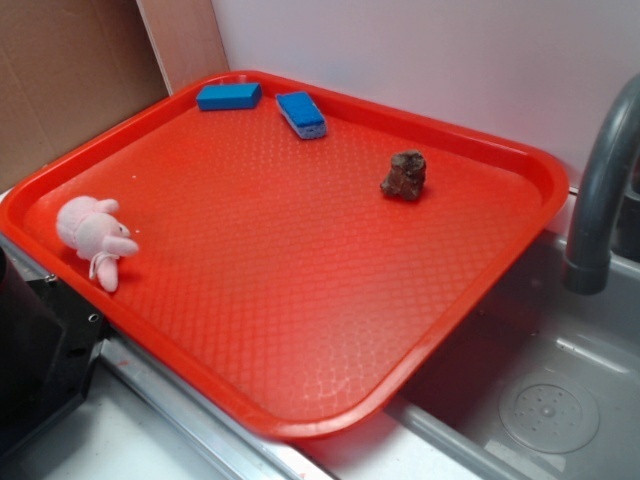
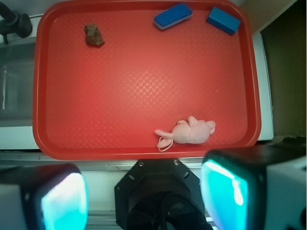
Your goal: Grab the rock.
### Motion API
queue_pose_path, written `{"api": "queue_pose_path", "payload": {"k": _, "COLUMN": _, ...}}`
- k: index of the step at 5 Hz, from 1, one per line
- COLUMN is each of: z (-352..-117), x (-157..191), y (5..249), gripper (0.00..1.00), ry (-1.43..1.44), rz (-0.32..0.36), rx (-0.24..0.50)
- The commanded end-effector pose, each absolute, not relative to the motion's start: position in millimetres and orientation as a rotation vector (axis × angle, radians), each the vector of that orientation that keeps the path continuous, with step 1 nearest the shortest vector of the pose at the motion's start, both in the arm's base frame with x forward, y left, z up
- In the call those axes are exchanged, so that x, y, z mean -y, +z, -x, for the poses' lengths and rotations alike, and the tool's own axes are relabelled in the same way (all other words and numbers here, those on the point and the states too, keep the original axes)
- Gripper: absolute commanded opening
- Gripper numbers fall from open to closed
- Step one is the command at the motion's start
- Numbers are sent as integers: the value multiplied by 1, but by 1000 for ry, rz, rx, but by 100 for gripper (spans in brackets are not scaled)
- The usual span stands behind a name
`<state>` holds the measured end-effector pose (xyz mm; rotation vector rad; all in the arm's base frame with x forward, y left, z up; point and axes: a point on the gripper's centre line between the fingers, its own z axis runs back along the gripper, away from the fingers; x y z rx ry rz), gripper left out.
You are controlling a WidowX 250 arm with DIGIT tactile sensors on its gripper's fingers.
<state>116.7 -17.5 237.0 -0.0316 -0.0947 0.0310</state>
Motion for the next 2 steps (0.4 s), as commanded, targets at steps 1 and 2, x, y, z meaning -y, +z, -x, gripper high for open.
{"api": "queue_pose_path", "payload": {"k": 1, "z": -117, "x": 17, "y": 237, "gripper": 100, "ry": 31, "rz": 32, "rx": 95}}
{"api": "queue_pose_path", "payload": {"k": 2, "z": -142, "x": 38, "y": 213, "gripper": 100, "ry": -80, "rz": 39, "rx": 99}}
